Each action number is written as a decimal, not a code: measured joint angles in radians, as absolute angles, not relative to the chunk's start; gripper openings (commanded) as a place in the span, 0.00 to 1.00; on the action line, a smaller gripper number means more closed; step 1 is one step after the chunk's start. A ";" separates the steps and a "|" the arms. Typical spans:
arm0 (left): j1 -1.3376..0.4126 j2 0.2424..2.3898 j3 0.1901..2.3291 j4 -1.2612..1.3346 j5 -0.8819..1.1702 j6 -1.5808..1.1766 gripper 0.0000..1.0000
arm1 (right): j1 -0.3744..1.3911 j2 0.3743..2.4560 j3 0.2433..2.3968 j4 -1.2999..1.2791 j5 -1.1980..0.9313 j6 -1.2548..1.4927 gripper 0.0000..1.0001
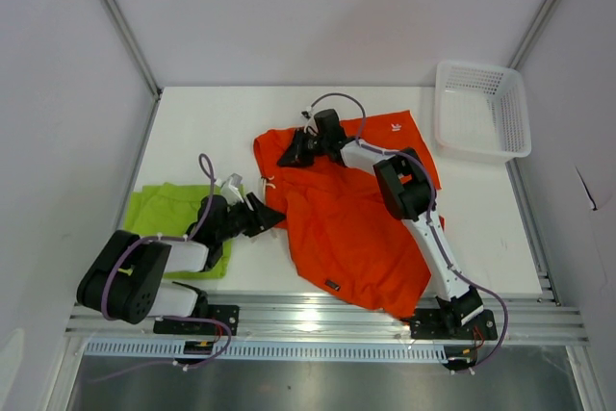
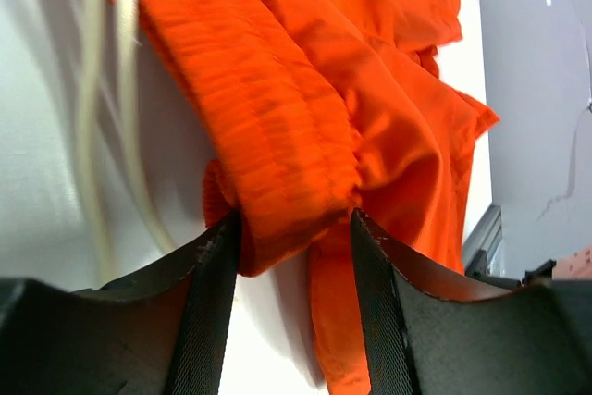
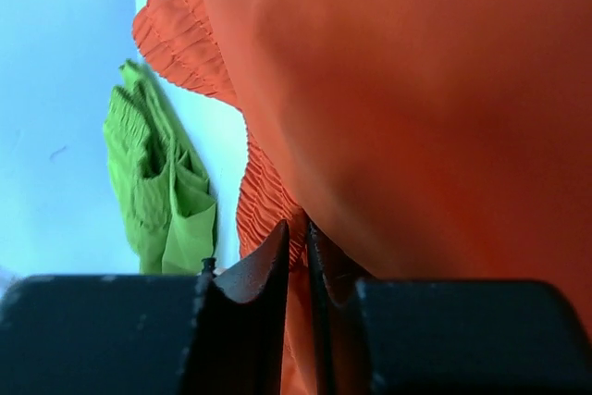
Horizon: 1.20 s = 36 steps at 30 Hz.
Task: Fold and stack the shorts
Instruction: Flatten the shorts out
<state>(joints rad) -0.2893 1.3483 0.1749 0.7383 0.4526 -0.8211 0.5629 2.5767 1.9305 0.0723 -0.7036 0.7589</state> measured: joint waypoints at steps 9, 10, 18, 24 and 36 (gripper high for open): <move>-0.382 1.258 0.183 0.686 0.459 -0.838 0.53 | 0.574 2.576 1.948 0.029 -0.619 0.756 0.00; -0.390 1.234 0.183 0.672 0.459 -0.841 0.53 | 0.575 2.575 1.948 0.026 -0.613 0.756 0.00; -0.439 1.158 0.183 0.628 0.447 -0.858 0.47 | 0.587 2.567 1.945 0.021 -0.575 0.764 0.00; -0.443 1.303 0.183 0.648 0.449 -0.868 0.41 | 0.589 2.560 1.933 0.030 -0.562 0.774 0.00; -0.466 1.344 0.150 0.615 0.427 -0.854 0.00 | 0.595 2.550 1.928 0.014 -0.543 0.774 0.00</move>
<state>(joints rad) -0.4656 1.3437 0.1497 0.6151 0.4267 -0.8543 0.5949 2.5504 1.9282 0.0143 -0.5430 0.7738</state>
